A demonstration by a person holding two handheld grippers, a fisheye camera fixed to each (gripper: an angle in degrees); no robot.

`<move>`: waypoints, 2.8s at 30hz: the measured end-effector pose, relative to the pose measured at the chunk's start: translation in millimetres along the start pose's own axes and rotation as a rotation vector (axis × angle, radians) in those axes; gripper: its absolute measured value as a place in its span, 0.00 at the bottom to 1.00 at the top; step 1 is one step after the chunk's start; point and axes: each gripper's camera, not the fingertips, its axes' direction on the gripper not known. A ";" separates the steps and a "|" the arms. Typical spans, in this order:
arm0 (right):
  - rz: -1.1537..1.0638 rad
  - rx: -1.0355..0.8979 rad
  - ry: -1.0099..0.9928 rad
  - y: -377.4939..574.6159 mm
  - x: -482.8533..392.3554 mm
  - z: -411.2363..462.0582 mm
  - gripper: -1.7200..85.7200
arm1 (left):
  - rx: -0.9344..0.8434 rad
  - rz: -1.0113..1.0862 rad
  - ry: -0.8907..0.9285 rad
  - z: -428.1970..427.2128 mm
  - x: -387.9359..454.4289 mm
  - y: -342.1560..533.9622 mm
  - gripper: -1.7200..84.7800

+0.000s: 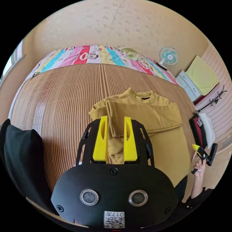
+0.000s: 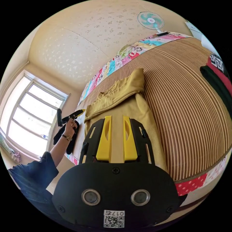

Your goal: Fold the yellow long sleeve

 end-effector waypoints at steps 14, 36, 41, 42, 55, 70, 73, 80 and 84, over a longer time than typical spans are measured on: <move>0.020 -0.086 0.217 62.9 27.5 -98.6 0.12 | 0.215 -0.198 0.219 -59.4 -31.9 97.6 0.11; 0.077 -0.215 0.075 96.7 83.5 -207.3 0.14 | -0.209 0.025 0.435 -59.8 -15.9 376.9 0.14; 0.111 -0.187 0.088 99.3 95.3 -237.9 0.14 | -0.235 0.044 0.606 -56.1 -39.0 371.0 0.08; 0.123 -0.180 0.087 99.8 99.6 -242.7 0.14 | -0.228 0.064 0.627 -62.0 -42.2 372.1 0.08; 0.289 -0.199 -0.295 103.4 184.3 -276.3 0.12 | -0.084 -0.004 0.856 -119.9 -93.8 383.7 0.08; -0.104 -0.040 -0.561 98.0 88.6 -422.9 0.05 | 0.280 -0.011 1.208 -221.7 -164.2 408.2 0.08; -0.202 0.006 -0.687 96.6 59.5 -452.1 0.04 | 0.357 -0.007 1.321 -241.3 -170.8 420.3 0.08; 0.093 0.013 -0.478 84.2 86.2 -416.1 0.04 | 0.383 -0.265 1.081 -215.6 -160.8 429.6 0.08; 0.235 0.019 -0.426 69.0 103.3 -362.5 0.04 | 0.440 -0.388 1.019 -191.8 -155.0 403.9 0.08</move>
